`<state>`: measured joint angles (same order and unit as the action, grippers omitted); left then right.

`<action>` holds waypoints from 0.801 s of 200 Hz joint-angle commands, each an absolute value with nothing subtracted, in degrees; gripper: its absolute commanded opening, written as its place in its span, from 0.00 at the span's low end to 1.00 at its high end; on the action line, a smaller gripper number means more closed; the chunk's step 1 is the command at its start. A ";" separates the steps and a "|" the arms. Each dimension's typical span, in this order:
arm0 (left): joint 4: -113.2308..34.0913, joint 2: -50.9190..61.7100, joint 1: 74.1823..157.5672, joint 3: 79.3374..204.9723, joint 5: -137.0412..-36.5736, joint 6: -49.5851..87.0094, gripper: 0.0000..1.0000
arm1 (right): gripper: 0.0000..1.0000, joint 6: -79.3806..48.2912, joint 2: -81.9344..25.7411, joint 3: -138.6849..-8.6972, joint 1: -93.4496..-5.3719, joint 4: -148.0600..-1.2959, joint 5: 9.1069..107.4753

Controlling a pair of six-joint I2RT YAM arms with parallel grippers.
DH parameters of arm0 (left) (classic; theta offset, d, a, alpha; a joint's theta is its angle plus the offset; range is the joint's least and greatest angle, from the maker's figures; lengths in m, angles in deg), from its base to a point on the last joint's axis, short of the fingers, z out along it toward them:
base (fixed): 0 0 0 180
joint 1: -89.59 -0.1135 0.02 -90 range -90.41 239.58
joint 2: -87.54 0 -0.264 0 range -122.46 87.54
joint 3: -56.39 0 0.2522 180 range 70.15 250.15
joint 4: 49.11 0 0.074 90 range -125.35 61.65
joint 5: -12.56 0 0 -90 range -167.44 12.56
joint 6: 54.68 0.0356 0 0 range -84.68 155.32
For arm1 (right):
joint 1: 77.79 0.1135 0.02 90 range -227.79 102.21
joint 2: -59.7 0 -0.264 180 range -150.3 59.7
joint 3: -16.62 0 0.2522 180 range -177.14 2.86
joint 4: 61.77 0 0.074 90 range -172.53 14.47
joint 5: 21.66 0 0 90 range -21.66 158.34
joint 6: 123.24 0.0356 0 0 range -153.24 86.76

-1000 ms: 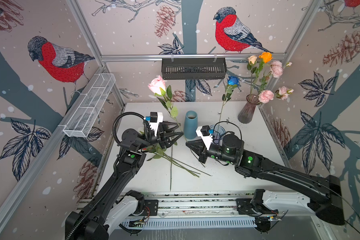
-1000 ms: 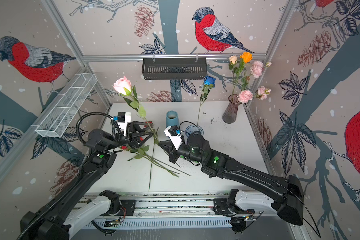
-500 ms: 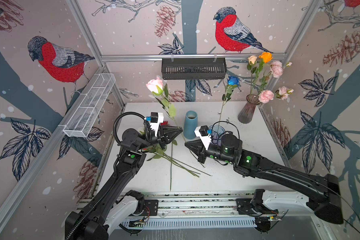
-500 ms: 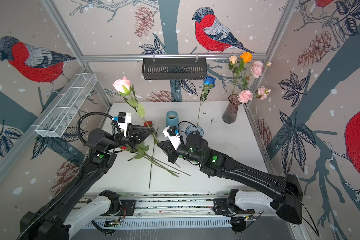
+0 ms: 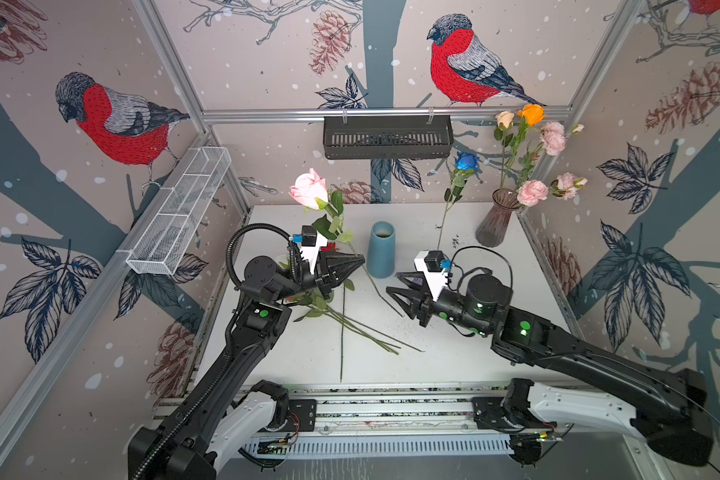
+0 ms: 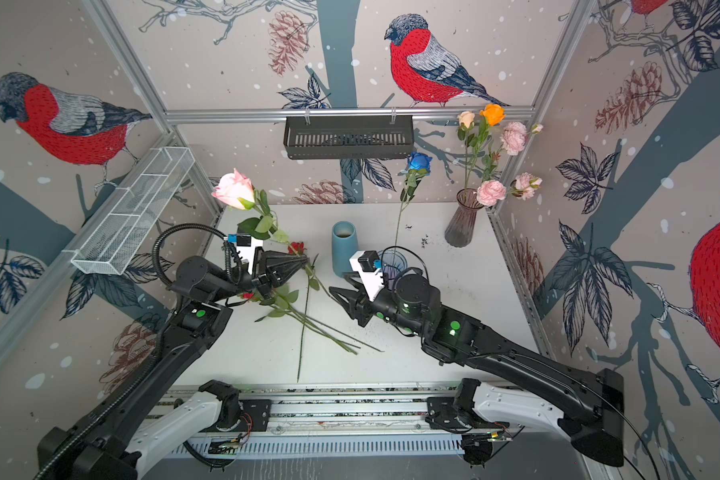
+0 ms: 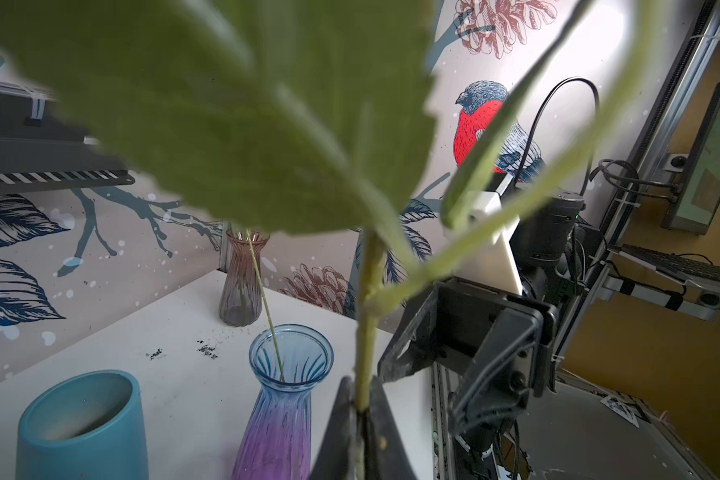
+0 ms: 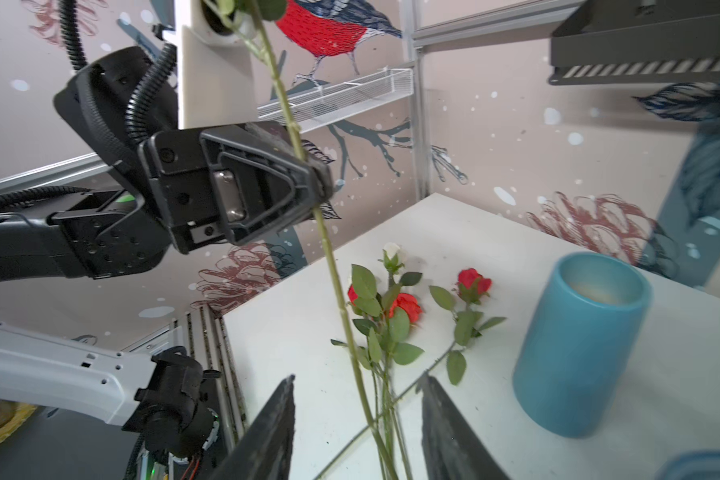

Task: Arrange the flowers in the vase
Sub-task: 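Carry the pink rose toward the purple-blue vase while the right gripper draws back, then lower the pink rose stem into the purple-blue vase with the left gripper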

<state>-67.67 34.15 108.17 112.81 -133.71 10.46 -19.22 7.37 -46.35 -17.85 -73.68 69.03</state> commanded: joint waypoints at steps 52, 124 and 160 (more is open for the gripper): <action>-61.75 31.35 116.45 120.14 -112.02 14.34 0.00 | 0.34 -6.42 34.24 -29.45 -23.24 -90.81 90.17; -44.25 11.66 129.49 149.27 -103.22 30.83 0.00 | 0.34 -1.31 46.12 -19.31 -22.28 -90.82 94.36; -39.54 4.22 131.30 155.46 -99.42 34.73 0.00 | 0.34 -1.52 48.44 -19.02 -19.98 -91.00 97.09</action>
<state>-44.91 7.16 130.45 152.83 -103.59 29.56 -1.91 47.63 -19.18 -21.39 -91.84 93.93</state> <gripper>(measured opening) 0.071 0.340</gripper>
